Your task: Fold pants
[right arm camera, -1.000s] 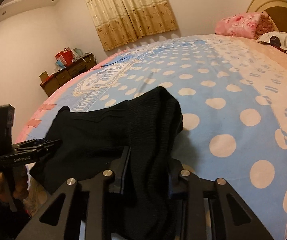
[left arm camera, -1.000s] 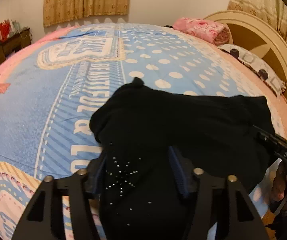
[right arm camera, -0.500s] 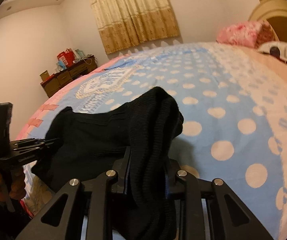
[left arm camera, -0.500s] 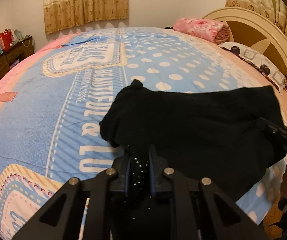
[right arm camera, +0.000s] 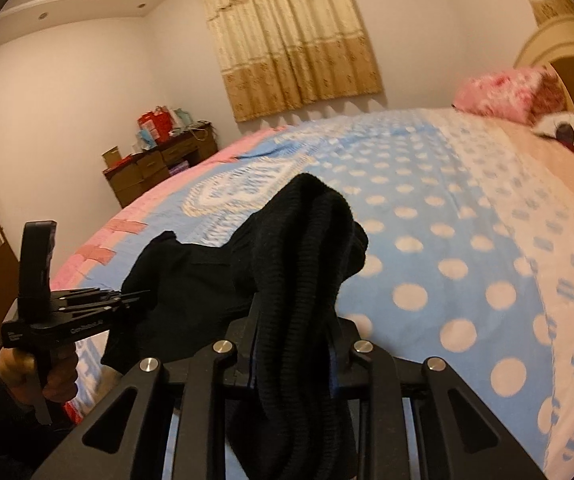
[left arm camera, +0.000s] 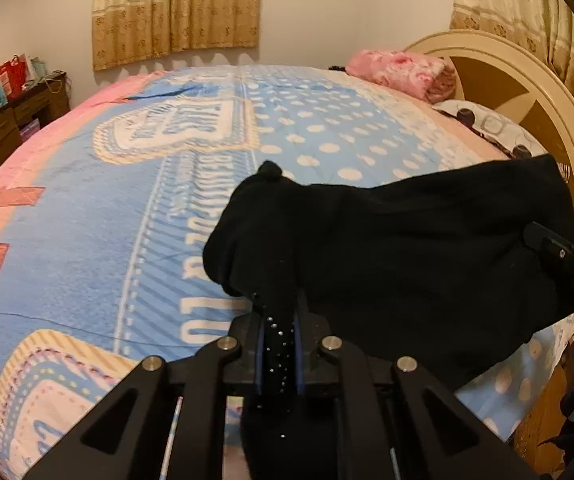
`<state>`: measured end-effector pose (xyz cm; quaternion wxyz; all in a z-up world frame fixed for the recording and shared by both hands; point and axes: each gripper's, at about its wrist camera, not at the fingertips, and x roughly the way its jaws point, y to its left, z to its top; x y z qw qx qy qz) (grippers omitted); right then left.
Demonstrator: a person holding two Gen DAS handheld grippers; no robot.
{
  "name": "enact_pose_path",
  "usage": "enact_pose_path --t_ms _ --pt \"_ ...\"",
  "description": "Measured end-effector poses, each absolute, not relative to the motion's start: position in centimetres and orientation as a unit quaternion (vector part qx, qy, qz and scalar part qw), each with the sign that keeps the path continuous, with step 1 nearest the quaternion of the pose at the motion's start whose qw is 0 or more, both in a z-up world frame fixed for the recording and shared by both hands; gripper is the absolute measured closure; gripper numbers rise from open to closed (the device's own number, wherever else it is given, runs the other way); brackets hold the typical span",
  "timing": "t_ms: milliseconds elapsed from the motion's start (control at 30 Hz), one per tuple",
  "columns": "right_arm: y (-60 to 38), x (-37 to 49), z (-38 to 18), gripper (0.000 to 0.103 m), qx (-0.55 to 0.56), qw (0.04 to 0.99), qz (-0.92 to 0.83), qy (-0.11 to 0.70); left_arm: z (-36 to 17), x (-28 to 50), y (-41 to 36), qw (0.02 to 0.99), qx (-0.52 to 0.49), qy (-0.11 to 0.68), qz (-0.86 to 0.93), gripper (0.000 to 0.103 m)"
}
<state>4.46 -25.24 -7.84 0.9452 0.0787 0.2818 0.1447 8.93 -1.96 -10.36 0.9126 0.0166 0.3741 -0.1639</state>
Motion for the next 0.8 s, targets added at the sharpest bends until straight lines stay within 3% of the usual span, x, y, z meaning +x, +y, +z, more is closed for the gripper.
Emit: enact_pose_path --t_ms 233,467,800 --pt "-21.9 8.4 -4.5 0.078 0.056 0.939 0.201 0.274 -7.1 8.2 2.6 0.931 0.006 0.343 -0.125 0.092" --pt "-13.0 16.8 -1.8 0.079 0.019 0.911 0.3 0.283 -4.3 9.0 12.3 0.948 -0.02 0.317 -0.024 0.092" --pt "3.3 29.0 -5.7 0.079 -0.045 0.862 0.378 0.334 -9.2 13.6 22.6 0.933 -0.049 0.343 0.095 0.092"
